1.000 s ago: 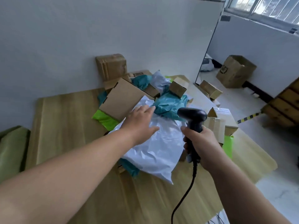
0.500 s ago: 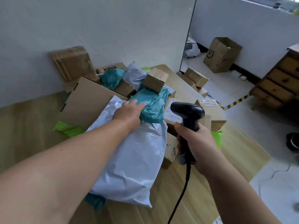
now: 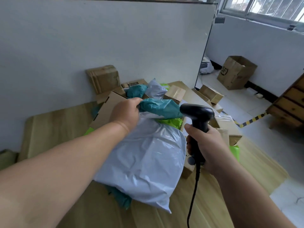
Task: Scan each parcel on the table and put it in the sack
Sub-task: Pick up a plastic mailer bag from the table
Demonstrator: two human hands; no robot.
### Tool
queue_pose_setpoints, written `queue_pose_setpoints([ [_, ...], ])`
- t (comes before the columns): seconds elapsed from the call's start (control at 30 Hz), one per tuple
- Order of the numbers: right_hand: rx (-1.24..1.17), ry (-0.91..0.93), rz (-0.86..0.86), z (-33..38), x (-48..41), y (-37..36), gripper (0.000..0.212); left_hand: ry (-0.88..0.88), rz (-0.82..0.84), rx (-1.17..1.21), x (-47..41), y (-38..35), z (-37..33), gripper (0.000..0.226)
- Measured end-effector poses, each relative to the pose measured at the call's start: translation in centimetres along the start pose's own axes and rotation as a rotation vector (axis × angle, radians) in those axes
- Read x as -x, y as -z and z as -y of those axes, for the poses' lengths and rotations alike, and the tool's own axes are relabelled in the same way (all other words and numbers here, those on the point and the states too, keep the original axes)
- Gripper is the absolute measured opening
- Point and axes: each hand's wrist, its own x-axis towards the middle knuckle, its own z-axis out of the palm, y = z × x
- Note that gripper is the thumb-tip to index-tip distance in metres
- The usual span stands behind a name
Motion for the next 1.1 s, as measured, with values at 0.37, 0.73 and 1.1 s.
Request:
queue_pose_setpoints([
  [0.37,0.046,0.046,0.078,1.7,6.7,-5.9,0.022,0.577,0.136,0.849,8.4,7.3,3.3,0.031],
  [0.73,0.097,-0.126,0.127,-4.1,9.3,-6.8,0.026,1.077,0.438,0.907,14.4,6.6,6.4,0.03],
  [1.1,0.195,-0.164,0.194,-3.8,8.7,-5.1,0.022,0.924,0.203,0.853,13.0,4.3,4.4,0.028],
])
